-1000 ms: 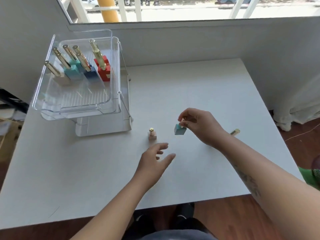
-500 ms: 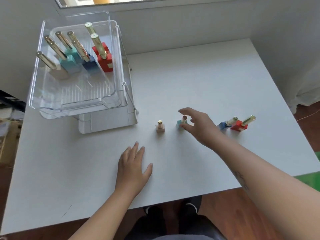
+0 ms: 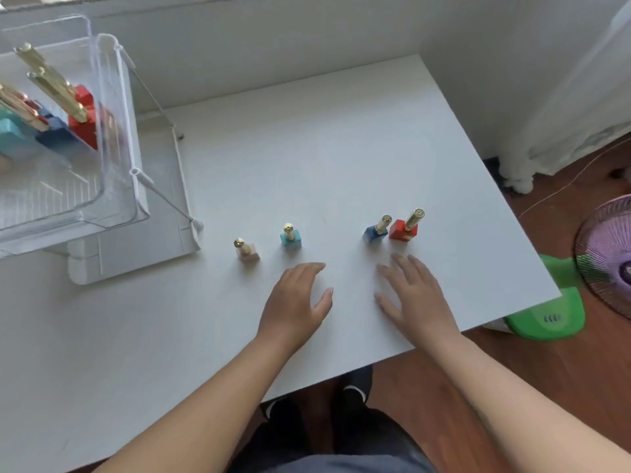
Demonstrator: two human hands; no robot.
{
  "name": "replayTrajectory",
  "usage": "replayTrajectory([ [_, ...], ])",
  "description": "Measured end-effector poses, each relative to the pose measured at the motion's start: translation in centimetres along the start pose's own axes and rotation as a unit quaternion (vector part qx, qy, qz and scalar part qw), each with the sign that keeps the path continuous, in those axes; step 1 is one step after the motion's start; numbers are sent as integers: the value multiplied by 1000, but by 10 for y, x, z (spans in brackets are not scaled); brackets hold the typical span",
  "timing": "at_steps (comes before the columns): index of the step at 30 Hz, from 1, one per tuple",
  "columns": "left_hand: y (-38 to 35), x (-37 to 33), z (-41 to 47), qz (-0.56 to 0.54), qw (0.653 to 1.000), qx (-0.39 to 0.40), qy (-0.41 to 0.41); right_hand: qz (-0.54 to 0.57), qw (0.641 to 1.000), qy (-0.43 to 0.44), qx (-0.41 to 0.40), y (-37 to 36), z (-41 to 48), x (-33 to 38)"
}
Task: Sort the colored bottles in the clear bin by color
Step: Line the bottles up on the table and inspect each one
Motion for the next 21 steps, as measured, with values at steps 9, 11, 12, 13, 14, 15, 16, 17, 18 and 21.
replayTrajectory([
  [9,-42,-34,73,-62,998,-11,32,-56,998,4,7,-20,-10,-36],
  [11,-46,-35,81,-63,997,-21,43,-57,998,7,4,-21,-10,-37],
  [12,-47,-36,85,-63,997,-27,46,-58,998,7,3,-21,-10,-38],
  [13,-49,-37,88,-65,996,-32,47,-60,998,9,0,-21,-10,-38],
  [14,-50,-38,91,-70,996,-36,46,-62,998,12,-3,-22,-11,-38],
  [15,-51,-39,93,-78,995,-41,44,-63,998,15,-3,-22,-11,-37],
  [16,-50,-40,95,-93,993,-50,45,-63,998,17,-1,-22,-11,-37],
  [17,-49,-39,95,-111,991,-58,50,-64,998,17,2,-23,-11,-37],
  [18,-48,-38,95,-130,988,-62,57,-65,998,17,4,-23,-11,-37],
  [21,-43,-36,90,-171,981,-60,73,-23,1000,14,11,-17,-9,-34],
])
Point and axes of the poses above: each hand's wrist, its own z-axis towards the middle knuckle, its own y-axis out of the back of the hand, x = y × z, the point moved 10 cm from there along z, towards the middle knuckle, and after that the axes turned 7 degrees about -y, right-handed, at the moved point
